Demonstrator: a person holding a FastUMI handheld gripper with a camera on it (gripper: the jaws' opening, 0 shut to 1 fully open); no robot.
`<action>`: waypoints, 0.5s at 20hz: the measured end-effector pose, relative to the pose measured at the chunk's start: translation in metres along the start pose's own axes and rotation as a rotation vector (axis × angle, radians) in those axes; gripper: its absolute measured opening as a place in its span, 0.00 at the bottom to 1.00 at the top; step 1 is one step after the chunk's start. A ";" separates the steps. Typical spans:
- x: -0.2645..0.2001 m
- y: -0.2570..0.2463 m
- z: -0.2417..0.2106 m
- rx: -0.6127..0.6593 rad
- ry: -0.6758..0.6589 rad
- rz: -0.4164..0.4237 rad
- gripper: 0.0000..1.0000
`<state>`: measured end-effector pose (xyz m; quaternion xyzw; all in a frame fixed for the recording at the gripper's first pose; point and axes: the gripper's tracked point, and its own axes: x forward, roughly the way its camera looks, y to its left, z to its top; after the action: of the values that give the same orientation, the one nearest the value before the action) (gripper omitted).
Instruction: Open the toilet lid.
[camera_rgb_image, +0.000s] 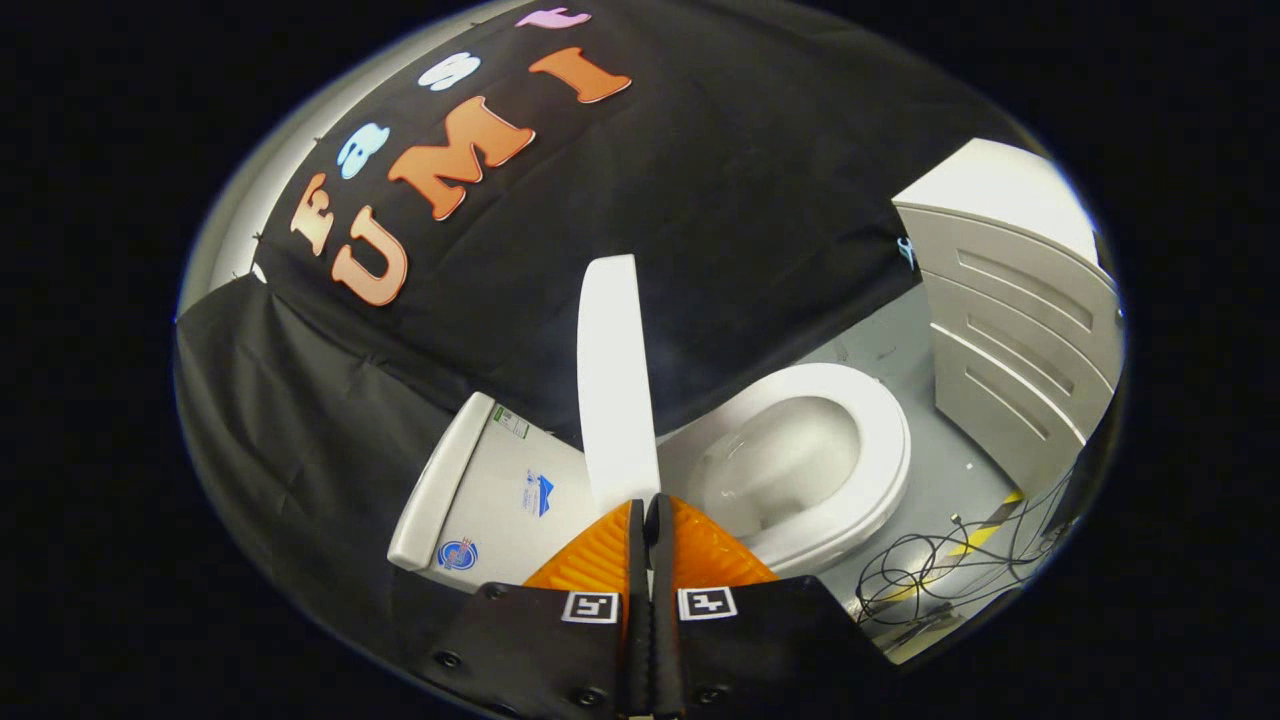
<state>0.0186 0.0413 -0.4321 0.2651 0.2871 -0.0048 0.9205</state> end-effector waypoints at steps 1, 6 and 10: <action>0.000 0.007 -0.001 -0.021 -0.002 -0.003 0.08; 0.001 0.045 -0.005 -0.095 -0.015 -0.010 0.08; 0.001 0.071 -0.011 -0.177 -0.025 -0.029 0.08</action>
<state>0.0256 0.1079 -0.4057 0.1786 0.2785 0.0040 0.9437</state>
